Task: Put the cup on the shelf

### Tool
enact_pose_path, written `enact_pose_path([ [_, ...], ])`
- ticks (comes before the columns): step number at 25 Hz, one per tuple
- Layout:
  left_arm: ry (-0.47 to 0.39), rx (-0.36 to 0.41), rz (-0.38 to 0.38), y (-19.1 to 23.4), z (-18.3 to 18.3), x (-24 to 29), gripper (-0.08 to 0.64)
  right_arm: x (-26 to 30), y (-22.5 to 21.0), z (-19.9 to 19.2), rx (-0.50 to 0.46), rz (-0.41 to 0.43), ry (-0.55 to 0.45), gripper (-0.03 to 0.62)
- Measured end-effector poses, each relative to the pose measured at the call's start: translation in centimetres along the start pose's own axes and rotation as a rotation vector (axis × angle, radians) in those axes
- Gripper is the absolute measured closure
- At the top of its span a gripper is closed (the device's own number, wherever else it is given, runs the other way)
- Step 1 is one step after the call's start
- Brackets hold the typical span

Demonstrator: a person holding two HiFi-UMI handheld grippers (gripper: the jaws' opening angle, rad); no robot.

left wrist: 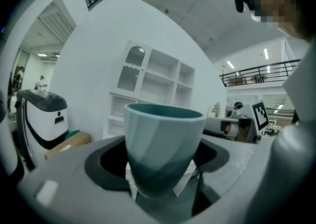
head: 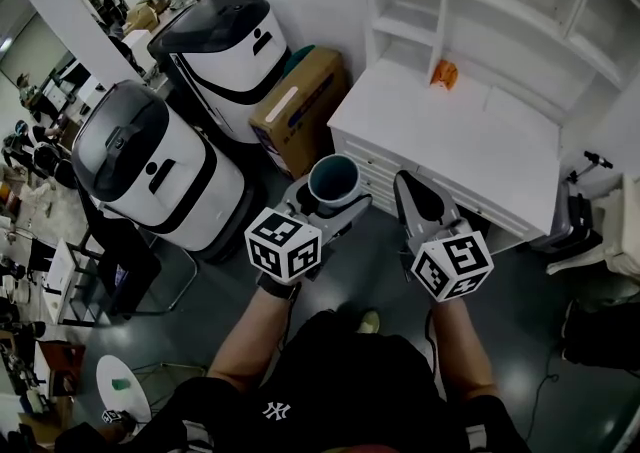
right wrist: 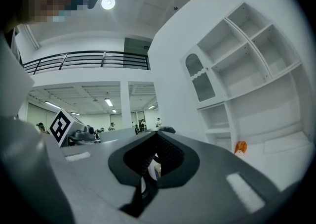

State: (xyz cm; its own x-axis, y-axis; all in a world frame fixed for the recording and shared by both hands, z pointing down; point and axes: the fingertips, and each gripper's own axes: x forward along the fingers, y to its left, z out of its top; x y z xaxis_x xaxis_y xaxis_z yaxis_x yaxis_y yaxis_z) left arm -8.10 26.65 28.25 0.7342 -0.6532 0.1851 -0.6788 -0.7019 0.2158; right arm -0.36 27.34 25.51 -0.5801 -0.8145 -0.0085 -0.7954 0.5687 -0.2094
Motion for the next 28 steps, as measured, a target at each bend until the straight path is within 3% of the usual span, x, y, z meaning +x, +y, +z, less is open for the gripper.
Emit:
enact_pose_path([
  [6,0.008,-0.004,-0.003,1.1,0.0,1.6,0.175,0.7,-1.5,0.0,0.007,-0.010,0.000,0.581],
  [13,0.006,-0.014,-0.014,5.3,0.4,4.4,0.175,4.6,-3.9,-0.8,0.008,-0.034,0.018,0.581],
  [28,0.066,0.026,-0.130,20.3,3.0,15.9,0.175,20.7,-12.1,-0.7,0.022,-0.161,0.029,0.581],
])
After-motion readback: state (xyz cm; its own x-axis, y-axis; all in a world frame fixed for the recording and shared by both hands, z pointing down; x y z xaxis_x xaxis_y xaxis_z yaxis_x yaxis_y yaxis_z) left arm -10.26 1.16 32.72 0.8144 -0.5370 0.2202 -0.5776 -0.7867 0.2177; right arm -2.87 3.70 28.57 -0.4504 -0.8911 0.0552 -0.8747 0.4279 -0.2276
